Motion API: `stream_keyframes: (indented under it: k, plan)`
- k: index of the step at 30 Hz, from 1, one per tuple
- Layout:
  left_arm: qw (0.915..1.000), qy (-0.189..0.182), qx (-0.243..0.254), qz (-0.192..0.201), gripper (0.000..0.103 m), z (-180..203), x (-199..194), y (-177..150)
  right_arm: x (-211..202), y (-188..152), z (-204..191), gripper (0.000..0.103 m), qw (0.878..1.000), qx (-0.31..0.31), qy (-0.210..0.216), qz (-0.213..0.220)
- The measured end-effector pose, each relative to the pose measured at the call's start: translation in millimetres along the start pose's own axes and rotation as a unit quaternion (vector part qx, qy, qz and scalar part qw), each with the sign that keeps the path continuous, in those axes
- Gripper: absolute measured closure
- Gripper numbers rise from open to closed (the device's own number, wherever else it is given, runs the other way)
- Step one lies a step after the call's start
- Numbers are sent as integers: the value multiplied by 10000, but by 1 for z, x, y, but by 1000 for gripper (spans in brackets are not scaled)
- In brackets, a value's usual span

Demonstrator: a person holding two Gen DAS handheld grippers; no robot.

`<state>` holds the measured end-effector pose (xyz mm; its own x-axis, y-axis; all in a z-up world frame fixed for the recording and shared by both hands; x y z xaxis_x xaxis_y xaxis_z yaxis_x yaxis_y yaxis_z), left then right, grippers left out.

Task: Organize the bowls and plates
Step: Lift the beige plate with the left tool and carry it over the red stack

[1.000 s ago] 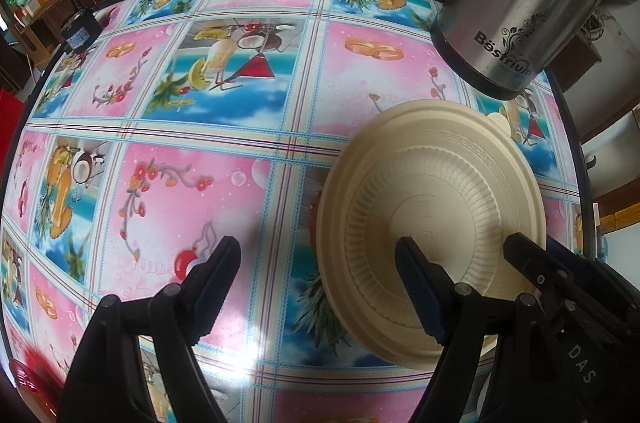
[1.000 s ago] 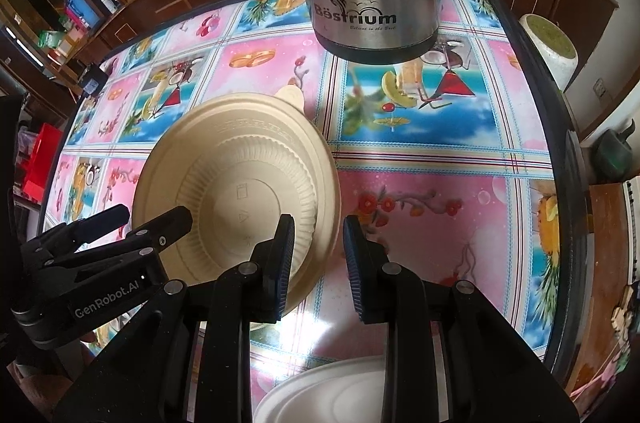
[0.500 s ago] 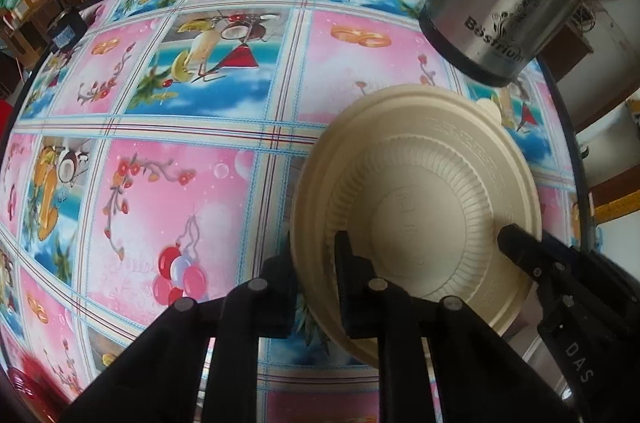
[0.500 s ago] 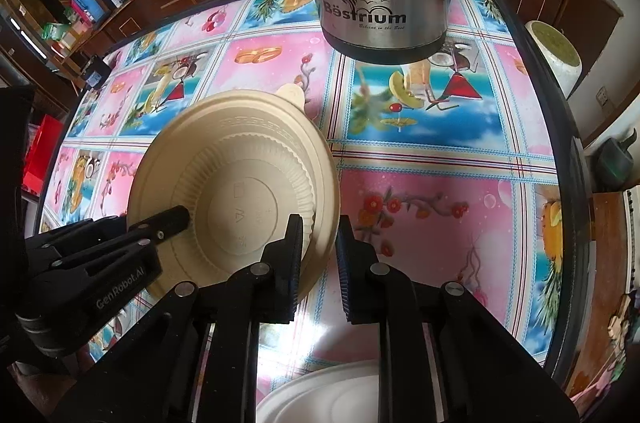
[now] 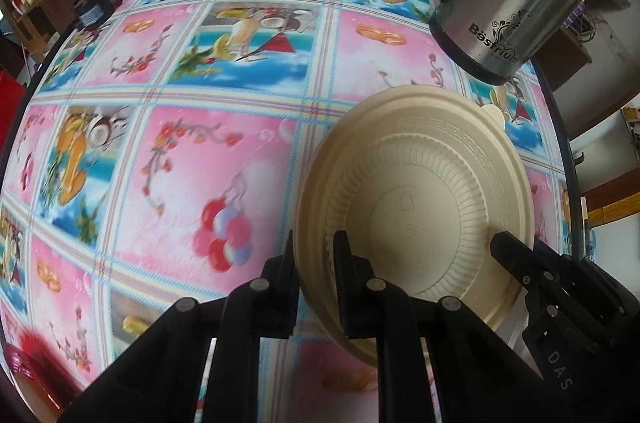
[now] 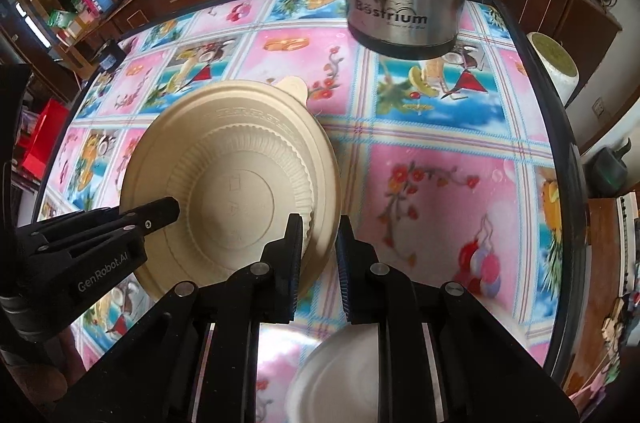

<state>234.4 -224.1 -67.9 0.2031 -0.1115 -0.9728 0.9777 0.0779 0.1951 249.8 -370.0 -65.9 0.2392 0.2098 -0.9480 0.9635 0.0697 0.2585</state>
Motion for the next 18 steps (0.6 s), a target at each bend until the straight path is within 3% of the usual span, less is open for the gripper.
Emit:
stream_keyframes:
  k: [18]
  plan:
    - [9999, 135, -84, 43, 89, -60, -46, -70, -30, -63, -69, 88, 9995, -132, 298, -32]
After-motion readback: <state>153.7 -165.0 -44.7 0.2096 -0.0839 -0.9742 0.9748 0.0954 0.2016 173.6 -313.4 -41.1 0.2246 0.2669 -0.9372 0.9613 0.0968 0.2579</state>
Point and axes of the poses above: each gripper's, at about its wrist camera, not at the fingertips, and x roughly the way its jaws point, z to its right, y to its top, the point moved 4 cm from there along x, roughly the way its jaws point, and after that the axes turned 8 degrees about -z, right-handed, at the moved point
